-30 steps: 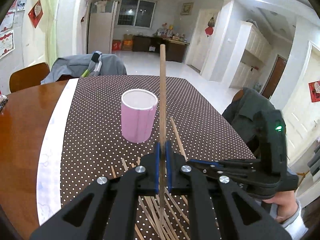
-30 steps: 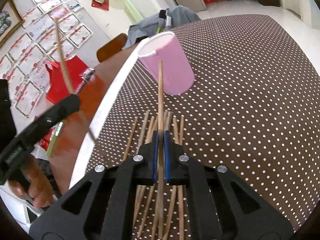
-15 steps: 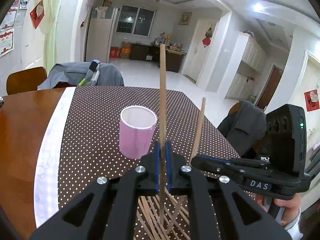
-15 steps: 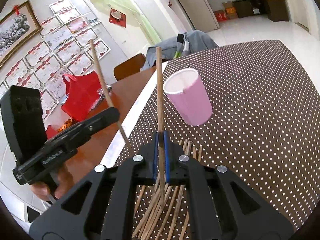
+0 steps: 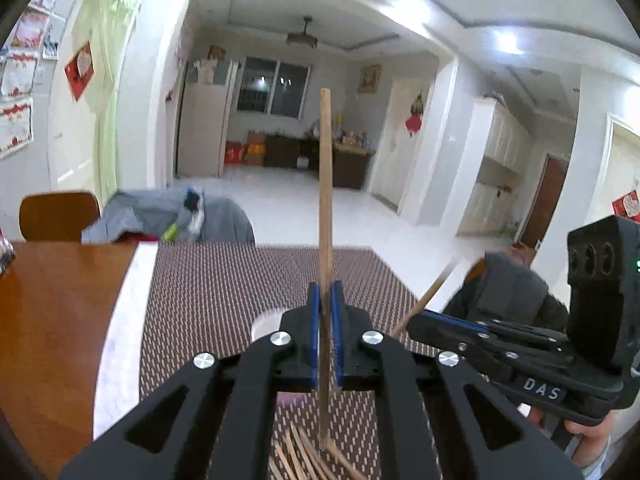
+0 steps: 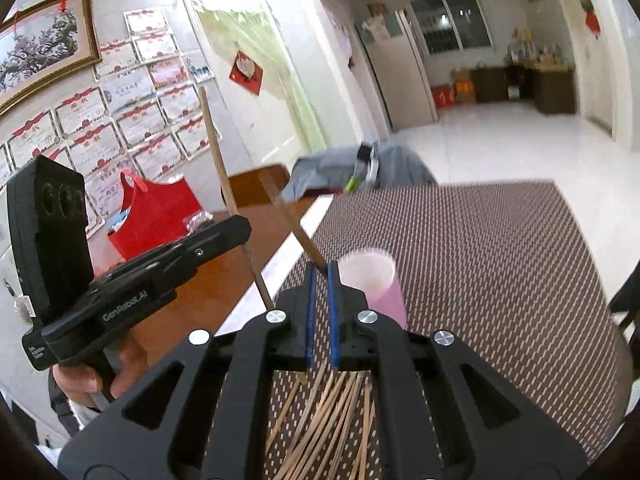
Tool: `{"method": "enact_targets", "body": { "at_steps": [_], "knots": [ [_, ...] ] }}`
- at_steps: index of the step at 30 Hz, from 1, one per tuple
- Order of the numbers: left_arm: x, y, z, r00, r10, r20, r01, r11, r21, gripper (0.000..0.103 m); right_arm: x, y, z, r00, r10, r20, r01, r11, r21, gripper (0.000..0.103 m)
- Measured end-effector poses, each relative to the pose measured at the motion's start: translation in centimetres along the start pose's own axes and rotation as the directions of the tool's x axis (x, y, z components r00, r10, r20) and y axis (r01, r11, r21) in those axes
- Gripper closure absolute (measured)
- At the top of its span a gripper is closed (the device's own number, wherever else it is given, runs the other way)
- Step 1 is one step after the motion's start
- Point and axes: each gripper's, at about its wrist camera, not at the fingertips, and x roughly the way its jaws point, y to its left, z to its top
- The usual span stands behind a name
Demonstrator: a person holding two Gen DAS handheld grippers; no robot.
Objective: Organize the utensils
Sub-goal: 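Carry the held sticks upright over the pink cup with both tools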
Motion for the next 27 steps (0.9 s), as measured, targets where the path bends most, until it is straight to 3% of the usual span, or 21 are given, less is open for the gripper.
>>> {"method": "enact_targets", "body": {
  "at_steps": [4,6,11,21,27],
  "knots": [
    [1.0,0.2,2.2,0.998,0.002,0.061,-0.001,1.0,-0.008,0.097,0.2,0.8,2.4,0.998,-0.033,0.047,0.035,0.999,-0.036,0.097],
    [2.7,0.6,2.4,0.999,0.025,0.037,-0.025,0.999,-0.024,0.097,1.7,0.5,3.0,0.999,-0.037,0.018,0.038,0.999,-0.025,0.097],
    [5.0,1.9,0.6,0.999,0.034,-0.029,-0.036,0.998,-0.056,0.097,2.4,0.3,2.5,0.998,-0.028,0.05,0.03,0.999,-0.04,0.096],
    [5.7,2.1,-1.7,0.998,0.001,-0.061,-0.005,0.998,-0.066,0.097,3.5,0.2,1.5,0.999,-0.016,0.037,0.018,0.999,-0.045,0.092],
    [6.0,1.4,-2.7,0.997,-0.009,-0.08,0.005,0.999,-0.051,0.097,4.5,-0.9,0.1,0.999,-0.051,0.0,0.051,0.998,-0.041,0.092]
  ]
}}
